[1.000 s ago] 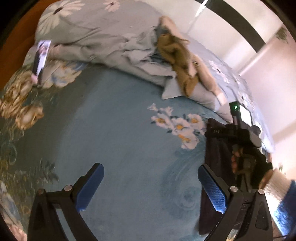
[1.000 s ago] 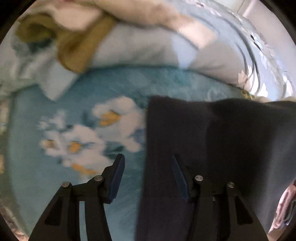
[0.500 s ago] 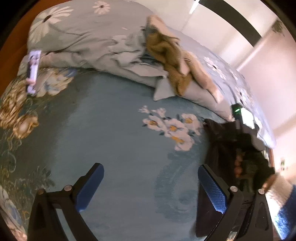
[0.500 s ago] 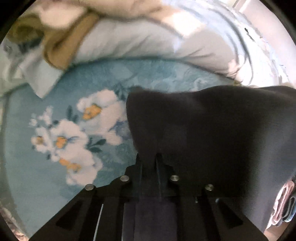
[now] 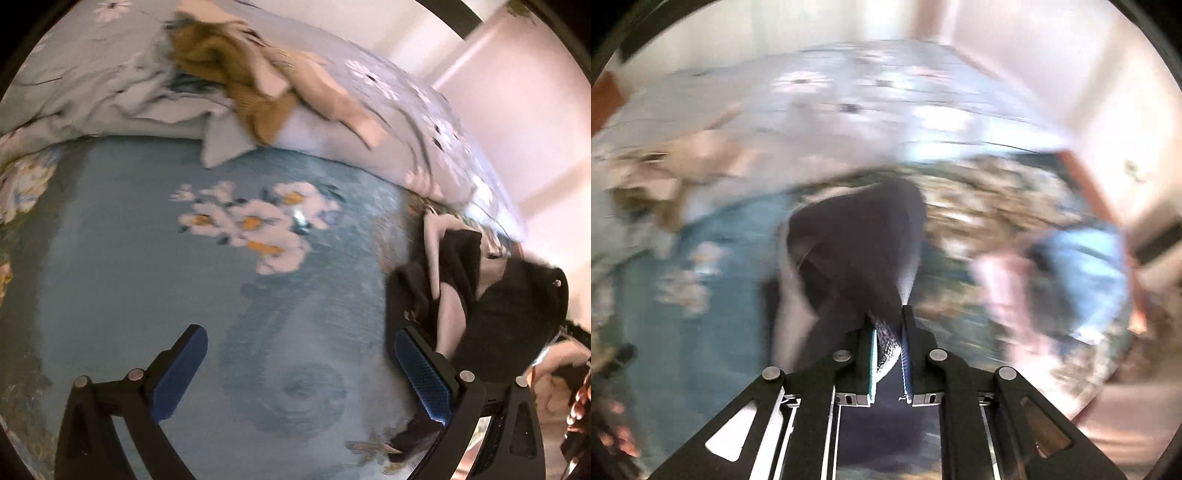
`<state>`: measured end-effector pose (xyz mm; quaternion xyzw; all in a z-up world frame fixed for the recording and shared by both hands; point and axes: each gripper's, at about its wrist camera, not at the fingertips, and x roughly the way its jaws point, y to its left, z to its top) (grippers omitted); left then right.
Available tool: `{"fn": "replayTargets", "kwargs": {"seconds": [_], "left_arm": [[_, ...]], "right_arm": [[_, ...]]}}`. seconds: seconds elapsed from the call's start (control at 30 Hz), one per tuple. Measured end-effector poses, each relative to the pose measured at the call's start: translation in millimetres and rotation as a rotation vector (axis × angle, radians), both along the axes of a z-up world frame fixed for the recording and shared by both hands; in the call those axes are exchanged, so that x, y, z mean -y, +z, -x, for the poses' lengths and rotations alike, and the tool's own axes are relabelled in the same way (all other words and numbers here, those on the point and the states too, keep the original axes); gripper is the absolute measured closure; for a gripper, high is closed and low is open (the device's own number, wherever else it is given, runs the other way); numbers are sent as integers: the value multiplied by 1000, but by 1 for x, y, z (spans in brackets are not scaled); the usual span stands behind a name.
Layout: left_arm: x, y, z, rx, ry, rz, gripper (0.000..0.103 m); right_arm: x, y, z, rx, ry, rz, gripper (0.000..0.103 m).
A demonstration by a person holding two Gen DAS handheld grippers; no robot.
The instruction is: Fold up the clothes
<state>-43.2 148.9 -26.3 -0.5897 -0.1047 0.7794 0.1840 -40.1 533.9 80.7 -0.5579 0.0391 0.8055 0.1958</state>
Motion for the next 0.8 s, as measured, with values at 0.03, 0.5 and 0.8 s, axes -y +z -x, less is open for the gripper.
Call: {"fn": "replayTargets", "kwargs": {"seconds": [0.03,0.5,0.8], "left_arm": [[-6,-2,0,8,-16,-6,0],[-98,-50,-15,185,-97,-62,0],[-132,-92,-30,319,-33,-49,4]], "right_arm": [[-17,-4,-13,22,-47,-6,92],[-91,-23,-63,108,-221,-76,92],[-68,9,-11,-11,39,-56,64]]}}
